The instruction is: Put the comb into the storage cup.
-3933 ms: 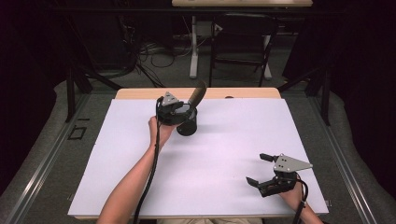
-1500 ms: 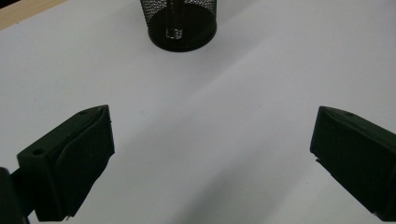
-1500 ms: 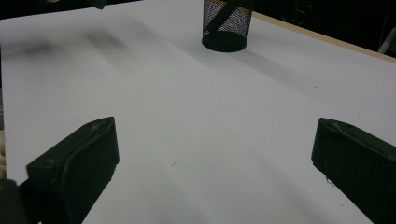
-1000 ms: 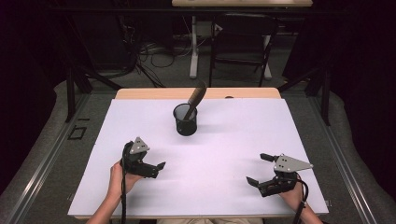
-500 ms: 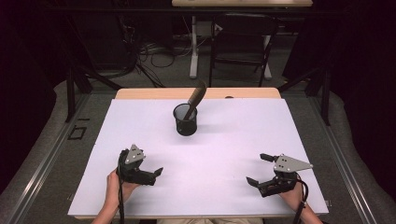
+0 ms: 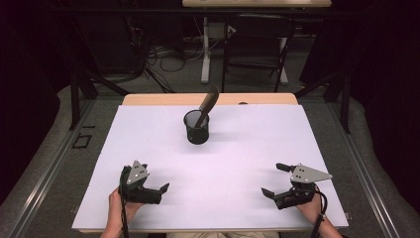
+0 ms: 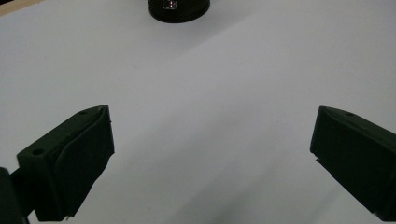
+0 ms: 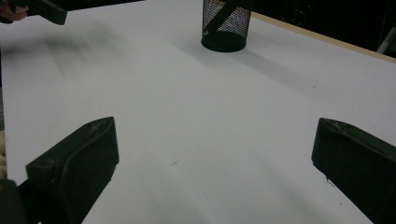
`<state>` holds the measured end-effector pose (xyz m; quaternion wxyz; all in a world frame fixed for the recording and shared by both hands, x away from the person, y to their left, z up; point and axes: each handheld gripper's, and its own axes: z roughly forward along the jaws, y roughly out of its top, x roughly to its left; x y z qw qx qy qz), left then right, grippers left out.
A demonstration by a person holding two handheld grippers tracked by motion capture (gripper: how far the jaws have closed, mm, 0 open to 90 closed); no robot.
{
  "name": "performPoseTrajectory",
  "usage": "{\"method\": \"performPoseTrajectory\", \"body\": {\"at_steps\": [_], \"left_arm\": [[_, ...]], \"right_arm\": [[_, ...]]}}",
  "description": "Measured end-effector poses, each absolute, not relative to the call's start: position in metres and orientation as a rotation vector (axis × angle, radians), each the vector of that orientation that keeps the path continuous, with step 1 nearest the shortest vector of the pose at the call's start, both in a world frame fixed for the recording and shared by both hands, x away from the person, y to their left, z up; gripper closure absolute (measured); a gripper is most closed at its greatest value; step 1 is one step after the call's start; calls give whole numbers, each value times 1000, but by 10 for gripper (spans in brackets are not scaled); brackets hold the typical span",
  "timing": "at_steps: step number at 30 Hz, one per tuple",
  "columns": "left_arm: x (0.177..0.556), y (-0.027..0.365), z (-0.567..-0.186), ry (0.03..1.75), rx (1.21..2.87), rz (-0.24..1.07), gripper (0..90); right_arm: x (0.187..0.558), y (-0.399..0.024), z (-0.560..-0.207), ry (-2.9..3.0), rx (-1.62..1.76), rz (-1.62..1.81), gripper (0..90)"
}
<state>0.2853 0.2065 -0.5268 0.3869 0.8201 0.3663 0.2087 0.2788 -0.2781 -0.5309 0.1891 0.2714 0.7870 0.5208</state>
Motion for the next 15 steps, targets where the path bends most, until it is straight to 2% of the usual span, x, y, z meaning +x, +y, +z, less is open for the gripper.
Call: {"method": "performPoseTrajectory", "body": {"at_steps": [15], "left_arm": [[277, 215, -530, 961, 2048, 551, 0]], "right_arm": [[277, -278, -530, 2212, 760, 1468, 0]]}}
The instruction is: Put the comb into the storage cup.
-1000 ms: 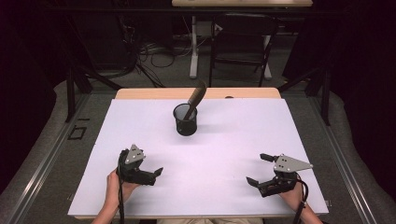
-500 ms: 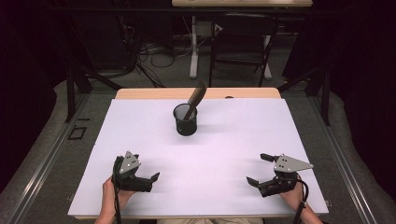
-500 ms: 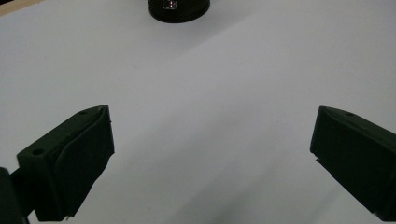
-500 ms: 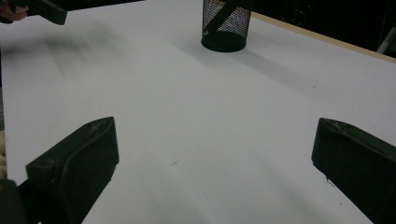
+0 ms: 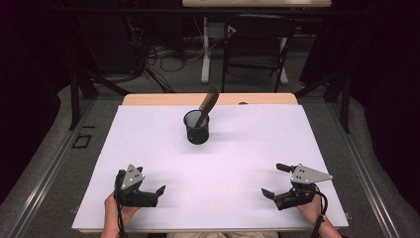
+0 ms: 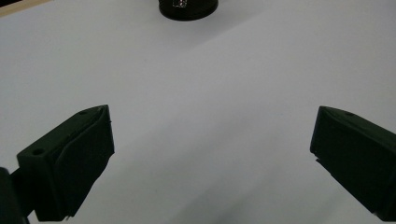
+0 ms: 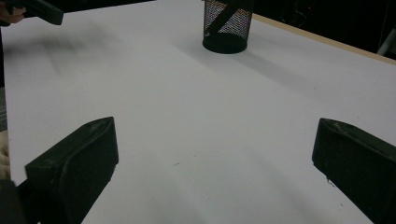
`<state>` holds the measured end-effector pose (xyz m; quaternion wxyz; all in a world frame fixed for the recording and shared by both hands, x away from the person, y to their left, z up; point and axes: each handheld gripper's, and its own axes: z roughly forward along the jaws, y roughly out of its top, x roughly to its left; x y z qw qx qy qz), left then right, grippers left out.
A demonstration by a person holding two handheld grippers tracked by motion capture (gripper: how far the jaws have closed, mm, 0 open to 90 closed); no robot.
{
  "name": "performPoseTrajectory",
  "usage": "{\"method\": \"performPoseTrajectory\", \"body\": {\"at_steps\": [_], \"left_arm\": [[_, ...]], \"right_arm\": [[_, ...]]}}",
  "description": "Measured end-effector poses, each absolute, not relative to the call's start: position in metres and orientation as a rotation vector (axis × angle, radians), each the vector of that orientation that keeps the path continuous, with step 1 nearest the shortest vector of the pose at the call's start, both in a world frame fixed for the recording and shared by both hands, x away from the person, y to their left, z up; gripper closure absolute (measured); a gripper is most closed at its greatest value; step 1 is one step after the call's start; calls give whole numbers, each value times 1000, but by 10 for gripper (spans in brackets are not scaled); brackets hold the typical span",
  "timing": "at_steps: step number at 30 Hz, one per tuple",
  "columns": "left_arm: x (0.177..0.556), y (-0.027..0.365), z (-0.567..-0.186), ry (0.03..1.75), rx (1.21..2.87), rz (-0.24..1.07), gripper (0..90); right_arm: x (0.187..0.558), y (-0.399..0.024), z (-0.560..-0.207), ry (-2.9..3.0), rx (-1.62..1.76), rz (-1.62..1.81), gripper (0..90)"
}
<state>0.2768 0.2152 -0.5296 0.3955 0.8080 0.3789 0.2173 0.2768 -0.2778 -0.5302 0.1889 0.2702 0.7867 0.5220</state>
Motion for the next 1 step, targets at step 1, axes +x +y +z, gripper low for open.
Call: {"method": "performPoseTrajectory", "body": {"at_steps": [1], "left_arm": [[277, 215, -530, 961, 2049, 552, 0]], "right_arm": [[277, -278, -530, 2212, 759, 1469, 0]]}}
